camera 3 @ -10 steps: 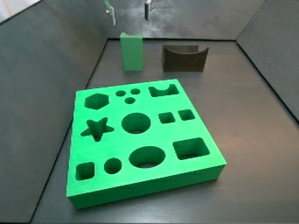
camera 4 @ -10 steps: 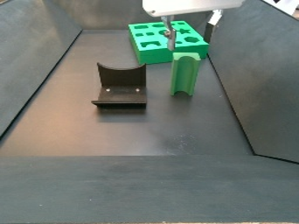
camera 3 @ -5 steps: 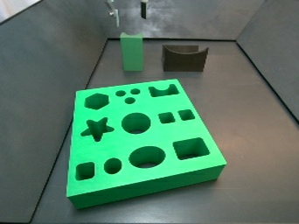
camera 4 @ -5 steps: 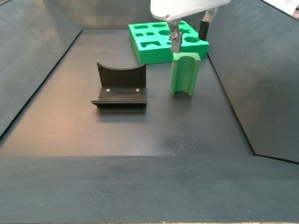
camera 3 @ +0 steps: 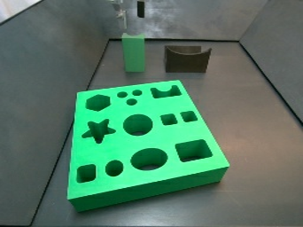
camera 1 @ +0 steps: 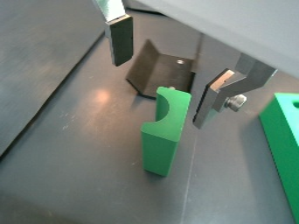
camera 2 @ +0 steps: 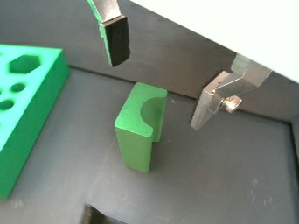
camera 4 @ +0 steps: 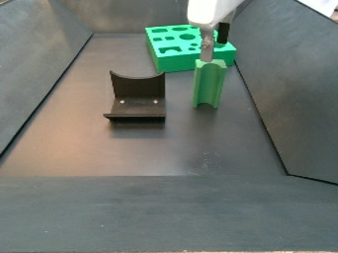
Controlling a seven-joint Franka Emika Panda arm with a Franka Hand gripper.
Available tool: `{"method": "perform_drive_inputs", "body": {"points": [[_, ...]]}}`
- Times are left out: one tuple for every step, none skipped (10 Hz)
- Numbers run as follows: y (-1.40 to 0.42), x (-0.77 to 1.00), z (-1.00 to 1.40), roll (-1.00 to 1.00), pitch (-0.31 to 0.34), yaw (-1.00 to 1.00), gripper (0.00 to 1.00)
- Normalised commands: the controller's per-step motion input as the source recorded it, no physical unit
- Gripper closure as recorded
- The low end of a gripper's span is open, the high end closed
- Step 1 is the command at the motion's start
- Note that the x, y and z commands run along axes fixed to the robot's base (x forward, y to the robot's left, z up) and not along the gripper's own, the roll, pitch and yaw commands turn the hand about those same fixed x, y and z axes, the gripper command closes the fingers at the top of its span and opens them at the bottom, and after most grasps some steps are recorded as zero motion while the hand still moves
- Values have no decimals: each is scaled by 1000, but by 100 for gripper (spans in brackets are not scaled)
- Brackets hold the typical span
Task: Pick up the arch object. Move up. Place the arch object on the fixture. Regrasp the arch object. Rotate the arch object. Move to above the board. Insert the arch object.
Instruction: Rotate the arch object.
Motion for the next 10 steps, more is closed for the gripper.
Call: {"method": "perform_drive_inputs", "body": {"points": [[2, 12, -8, 1, 7, 1000, 0], [2, 12, -8, 1, 7, 1000, 0], [2, 12, -8, 1, 8, 1000, 0], [2, 12, -8, 1, 8, 1000, 0], [2, 12, -8, 1, 8, 1000, 0], [1, 12, -8, 1, 9, 1000, 0], [1, 12, -8, 1, 9, 1000, 0], [1, 12, -8, 1, 9, 1000, 0], [1, 12, -8, 1, 10, 1000, 0], [1, 12, -8, 1, 10, 1000, 0]]}}
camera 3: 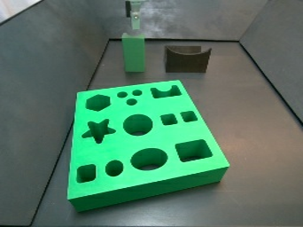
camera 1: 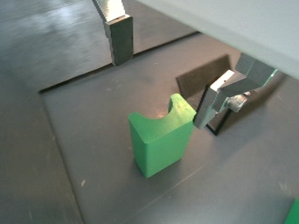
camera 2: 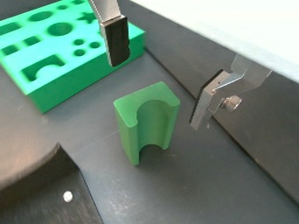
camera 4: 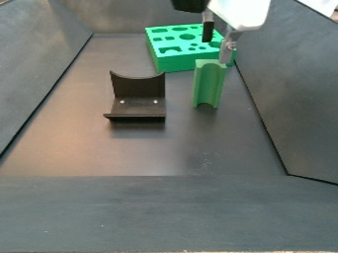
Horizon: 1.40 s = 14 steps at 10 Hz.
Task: Pick up the arch object. Move up. Place the arch object on the fixture. Regrasp the arch object. Rotate the arch object. Move to above the board. Insert the arch object.
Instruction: Rotate the arch object.
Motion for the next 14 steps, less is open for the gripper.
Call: {"method": "perform_drive_inputs", "body": {"points": [[1, 12, -8, 1, 11, 1000, 0], [1, 12, -8, 1, 11, 1000, 0], [1, 12, -8, 1, 12, 1000, 0], [1, 12, -8, 1, 13, 1000, 0], [1, 12, -8, 1, 14, 1000, 0], [1, 13, -8, 1, 15, 1000, 0], [1, 13, -8, 1, 16, 1000, 0], [1, 13, -8, 1, 17, 1000, 0], [1, 13, -8, 2, 19, 1000, 0], [1, 13, -8, 2, 21, 1000, 0], [1, 13, -8, 2, 23, 1000, 0], [1, 13, -8, 2, 25, 1000, 0], [1, 13, -8, 3, 29, 1000, 0], [1, 13, -8, 3, 33, 1000, 0]]}}
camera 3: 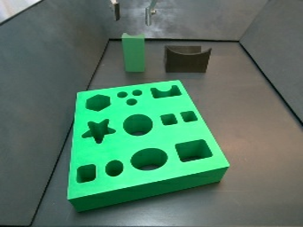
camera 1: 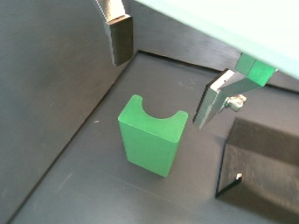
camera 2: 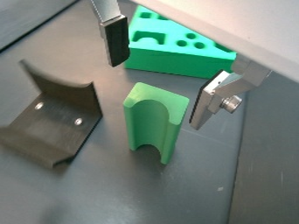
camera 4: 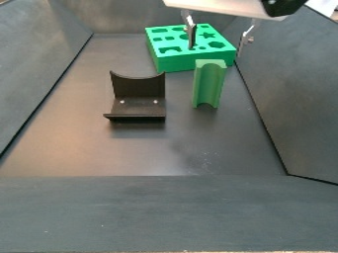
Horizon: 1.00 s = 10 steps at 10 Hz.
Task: Pick up the arch object. Move up. Place the arch object on the fixture. Regrasp the arch object. Rotate the arch object. Move to above the board. Insert the arch object.
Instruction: Rotate the arch object.
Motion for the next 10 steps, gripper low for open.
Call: {"method": "perform_drive_inputs", "body": {"points": [[1, 13, -7, 4, 42, 1000, 0], [1, 13, -6, 5, 47, 1000, 0], [1, 14, -5, 6, 56, 845, 0], [1, 14, -4, 6, 55, 689, 0], [1, 15, -3, 6, 54, 404, 0], [0, 0, -1000, 6, 53, 186, 0], [4, 17, -1000, 12, 33, 100, 0], [10, 32, -1000, 24, 12, 74, 0], [9, 41, -1000, 51, -3, 55, 0], [8, 44, -864, 80, -10, 41, 0]]}}
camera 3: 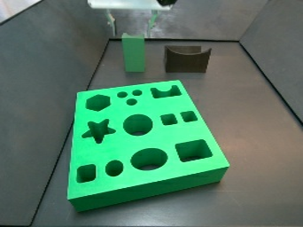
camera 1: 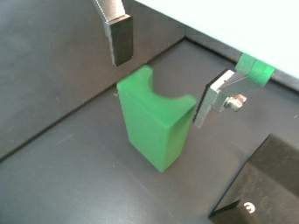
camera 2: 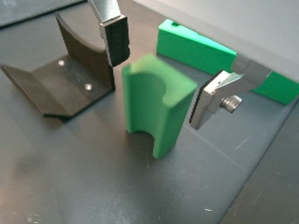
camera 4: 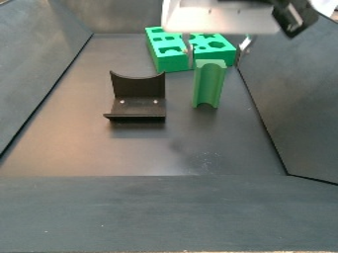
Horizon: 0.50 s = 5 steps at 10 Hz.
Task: Pick up the arch object. Move up. Place the arch object on the fixture. Regrasp the arch object. Rotate the arch object. Move to above the board. Insert the arch object.
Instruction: Rotate the arch object.
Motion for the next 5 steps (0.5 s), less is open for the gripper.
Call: {"method": "perform_drive_inputs", "body": {"points": [[9, 45, -728, 101, -13, 33, 0], [8, 43, -600, 119, -9, 25, 0], [8, 44, -476, 135, -6, 19, 0], [9, 46, -325, 154, 0, 12, 0], [7, 50, -219, 166, -1, 9, 0]]}}
